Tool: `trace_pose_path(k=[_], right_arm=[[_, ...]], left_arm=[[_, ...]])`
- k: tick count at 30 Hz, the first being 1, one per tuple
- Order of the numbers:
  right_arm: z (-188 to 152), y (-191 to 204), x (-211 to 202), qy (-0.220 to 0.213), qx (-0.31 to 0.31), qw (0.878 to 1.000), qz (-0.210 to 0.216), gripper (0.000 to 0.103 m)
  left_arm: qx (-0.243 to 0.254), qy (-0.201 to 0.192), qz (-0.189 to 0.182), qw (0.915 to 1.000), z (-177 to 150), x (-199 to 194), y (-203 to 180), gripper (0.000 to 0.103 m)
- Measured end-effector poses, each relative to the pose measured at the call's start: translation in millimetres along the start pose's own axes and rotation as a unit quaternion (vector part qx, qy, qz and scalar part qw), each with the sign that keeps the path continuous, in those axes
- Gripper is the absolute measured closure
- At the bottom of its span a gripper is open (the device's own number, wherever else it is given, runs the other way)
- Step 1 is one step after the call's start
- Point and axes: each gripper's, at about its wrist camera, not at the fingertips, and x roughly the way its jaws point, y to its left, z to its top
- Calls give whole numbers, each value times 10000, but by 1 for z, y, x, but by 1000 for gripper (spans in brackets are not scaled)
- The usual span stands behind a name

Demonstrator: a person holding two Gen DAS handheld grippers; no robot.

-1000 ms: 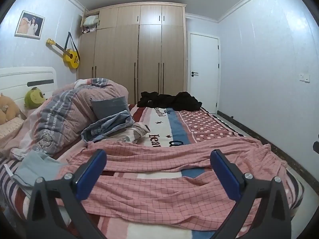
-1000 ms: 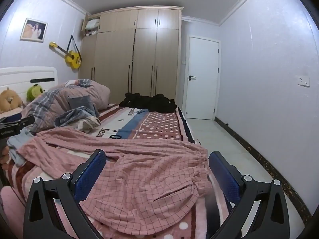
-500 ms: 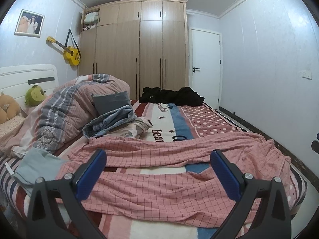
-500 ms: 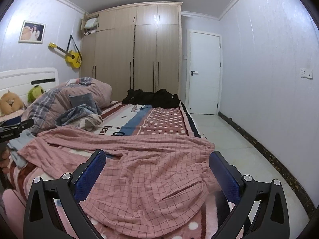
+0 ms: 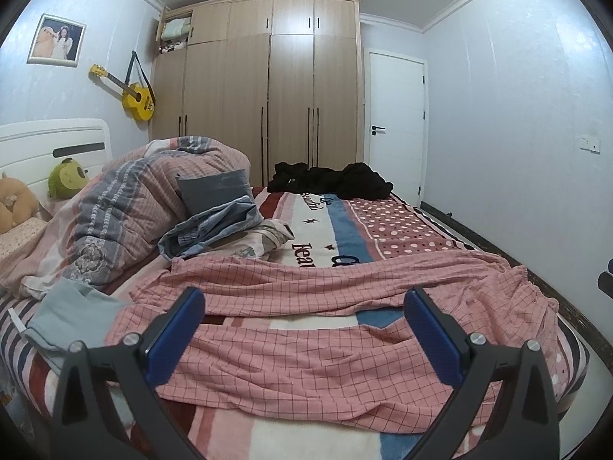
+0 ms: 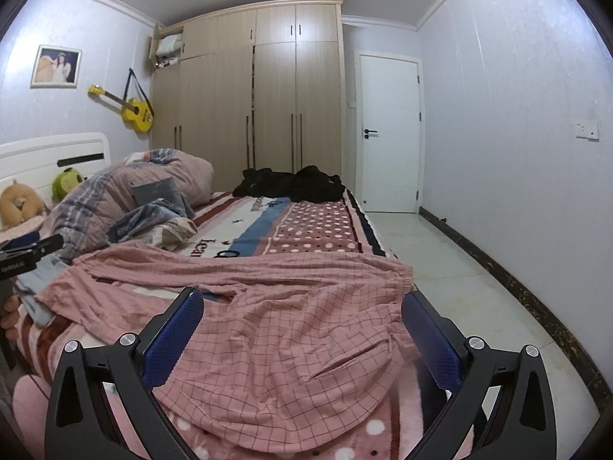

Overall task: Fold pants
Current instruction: 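Move both grippers open toward the pink checked pants on the bed, then lower both open grippers onto the pink checked pants legs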

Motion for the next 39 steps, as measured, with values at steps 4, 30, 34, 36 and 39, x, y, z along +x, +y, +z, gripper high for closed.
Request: trace_pose_path(k=[4,30,34,36,39], right_arm=[[-1,0,2,22,15,10000,12,0],[-2,11,18,200,-109,9997,98,0],[-1,11,20,201,-129,9997,68,0],[-1,11,21,199,-109,9997,50,0],[-1,11,23,173,-117,9998,14,0]], left_arm=[[0,10,-2,10000,0,4,-1,1],[-153,72,15,9999,-9,10,13,1],[-169,85,38,9998,-10,11,16,1],[-174,92,39,9998,-9,11,16,1],[-200,137,42,9997,-9,11,18,1]])
